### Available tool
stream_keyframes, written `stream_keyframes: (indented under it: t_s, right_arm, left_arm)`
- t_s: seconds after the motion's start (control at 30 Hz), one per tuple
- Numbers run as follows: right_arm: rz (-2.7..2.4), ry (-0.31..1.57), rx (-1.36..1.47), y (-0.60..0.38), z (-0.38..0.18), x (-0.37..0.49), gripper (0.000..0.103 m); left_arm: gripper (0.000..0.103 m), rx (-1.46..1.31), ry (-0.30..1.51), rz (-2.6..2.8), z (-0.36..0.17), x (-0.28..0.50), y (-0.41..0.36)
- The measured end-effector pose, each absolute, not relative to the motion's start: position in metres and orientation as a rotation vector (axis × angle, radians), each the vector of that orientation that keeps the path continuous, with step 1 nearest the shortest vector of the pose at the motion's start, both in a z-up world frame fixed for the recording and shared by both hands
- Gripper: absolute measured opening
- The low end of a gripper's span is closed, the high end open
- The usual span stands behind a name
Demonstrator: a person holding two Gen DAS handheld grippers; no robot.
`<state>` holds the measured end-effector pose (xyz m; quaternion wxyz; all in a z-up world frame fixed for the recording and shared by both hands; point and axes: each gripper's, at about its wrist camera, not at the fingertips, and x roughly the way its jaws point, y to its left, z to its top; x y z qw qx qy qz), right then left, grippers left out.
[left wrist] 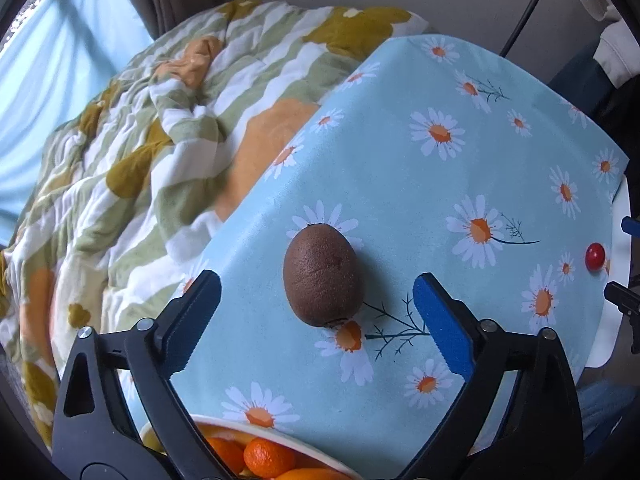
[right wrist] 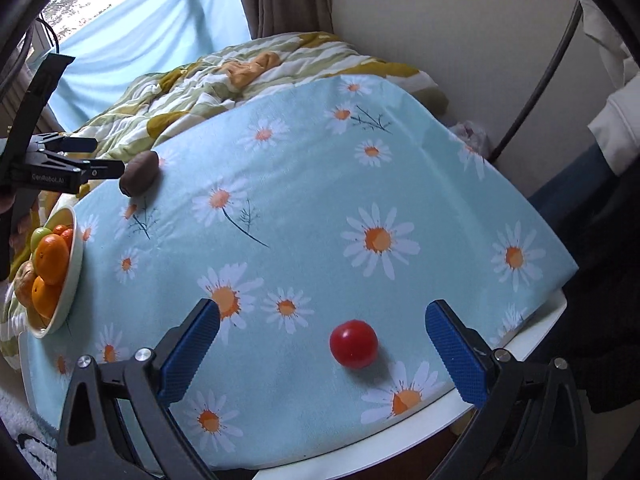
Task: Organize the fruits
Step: 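Grasp the brown kiwi with the left gripper while the right gripper grasps the red tomato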
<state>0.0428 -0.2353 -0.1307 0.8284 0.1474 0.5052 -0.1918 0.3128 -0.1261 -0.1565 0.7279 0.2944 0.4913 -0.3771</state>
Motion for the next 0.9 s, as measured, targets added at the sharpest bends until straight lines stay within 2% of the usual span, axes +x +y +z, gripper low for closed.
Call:
stream_keyframes:
  t_s: [0.07, 0.13, 0.3, 0.47, 0.57, 0.63, 0.9]
  right_arm:
    - [-0.425, 1.087, 0.329, -0.237, -0.139, 0.041, 0.102]
    - [-0.438, 1.104, 0.324, -0.237, -0.147, 0.040, 0.100]
    - [-0.453, 1.135, 0.322, -0.240, -0.159, 0.037, 0.092]
    - [-0.477, 1.152, 0.335, -0.243, -0.163, 0.034, 0.089]
    - [-0.488, 1.163, 0.330, -0.245, -0.165, 0.032, 0.085]
    - [-0.488, 1.164, 0.326, -0.245, -0.166, 0.031, 0.076]
    - [-0.471, 1.173, 0.305, -0.241, -0.166, 0.031, 0.056]
  left_arm:
    - [0.094, 0.660, 1.119, -0.849, -0.168, 0.319, -0.131]
    - [0.085, 0.661, 1.162, -0.856, -0.178, 0.324, -0.135]
    - [0.076, 0.685, 1.216, -0.857, -0.195, 0.331, -0.140]
    - [0.072, 0.688, 1.239, -0.866, -0.201, 0.330, -0.144]
    - [0.063, 0.685, 1.238, -0.865, -0.200, 0.330, -0.145]
    - [0.057, 0.686, 1.237, -0.865, -0.198, 0.330, -0.144]
    - [0.053, 0.649, 1.237, -0.859, -0.196, 0.327, -0.137]
